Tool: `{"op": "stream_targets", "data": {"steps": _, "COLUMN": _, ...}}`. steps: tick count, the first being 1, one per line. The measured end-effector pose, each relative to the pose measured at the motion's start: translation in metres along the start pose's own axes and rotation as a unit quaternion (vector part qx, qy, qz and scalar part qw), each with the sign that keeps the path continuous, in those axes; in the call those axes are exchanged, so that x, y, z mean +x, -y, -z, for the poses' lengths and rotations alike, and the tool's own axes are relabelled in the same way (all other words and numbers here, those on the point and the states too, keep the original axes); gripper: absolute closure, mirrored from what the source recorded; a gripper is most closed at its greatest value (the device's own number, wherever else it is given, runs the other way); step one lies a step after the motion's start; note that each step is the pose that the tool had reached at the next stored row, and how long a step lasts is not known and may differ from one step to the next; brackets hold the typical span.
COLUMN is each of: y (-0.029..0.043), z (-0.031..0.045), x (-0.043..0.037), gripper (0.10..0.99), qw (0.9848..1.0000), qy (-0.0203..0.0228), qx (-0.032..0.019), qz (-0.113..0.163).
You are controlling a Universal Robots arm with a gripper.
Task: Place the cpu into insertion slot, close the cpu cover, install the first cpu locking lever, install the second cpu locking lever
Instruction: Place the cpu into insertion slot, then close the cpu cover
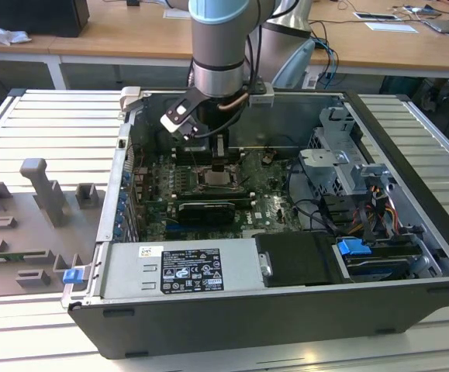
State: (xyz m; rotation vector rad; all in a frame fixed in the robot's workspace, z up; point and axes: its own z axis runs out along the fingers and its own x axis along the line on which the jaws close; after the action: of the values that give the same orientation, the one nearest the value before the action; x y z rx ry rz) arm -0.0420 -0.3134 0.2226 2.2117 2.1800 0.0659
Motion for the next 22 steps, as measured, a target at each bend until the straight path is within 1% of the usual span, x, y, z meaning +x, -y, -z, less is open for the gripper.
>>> {"op": "stream_targets", "data": {"steps": 3, "y": 0.0, "z": 0.0012, "x": 0.0, "gripper": 0.98, "qw": 1.0, "qy": 0.0001, "qx": 0.0001, "qz": 0.0}}
{"op": "stream_targets", "data": {"steps": 6, "y": -0.0003, "z": 0.0066, "x": 0.0, "gripper": 0.98, "qw": 1.0, "qy": 0.0001, "qx": 0.0001, "qz": 0.0}}
{"op": "stream_targets", "data": {"steps": 10, "y": -0.0005, "z": 0.01, "x": 0.0, "gripper": 0.98, "qw": 1.0, "qy": -0.0001, "qx": 0.0001, "qz": 0.0}}
{"op": "stream_targets", "data": {"steps": 13, "y": -0.0006, "z": 0.0122, "x": 0.0001, "gripper": 0.98, "qw": 1.0, "qy": -0.0017, "qx": 0.0001, "qz": 0.0}}
{"op": "stream_targets", "data": {"steps": 16, "y": -0.0009, "z": 0.0161, "x": 0.0001, "gripper": 0.98, "qw": 1.0, "qy": -0.002, "qx": 0.0003, "qz": 0.0}}
{"op": "stream_targets", "data": {"steps": 18, "y": -0.0012, "z": 0.0211, "x": 0.0001, "gripper": 0.98, "qw": 1.0, "qy": -0.0019, "qx": 0.0003, "qz": 0.0}}
{"op": "stream_targets", "data": {"steps": 19, "y": -0.0013, "z": 0.0252, "x": 0.0002, "gripper": 0.98, "qw": 1.0, "qy": -0.0019, "qx": 0.0003, "qz": 0.0}}
{"op": "stream_targets", "data": {"steps": 22, "y": -0.0018, "z": 0.0318, "x": 0.0008, "gripper": 0.98, "qw": 1.0, "qy": -0.0018, "qx": 0.0003, "qz": 0.0}}
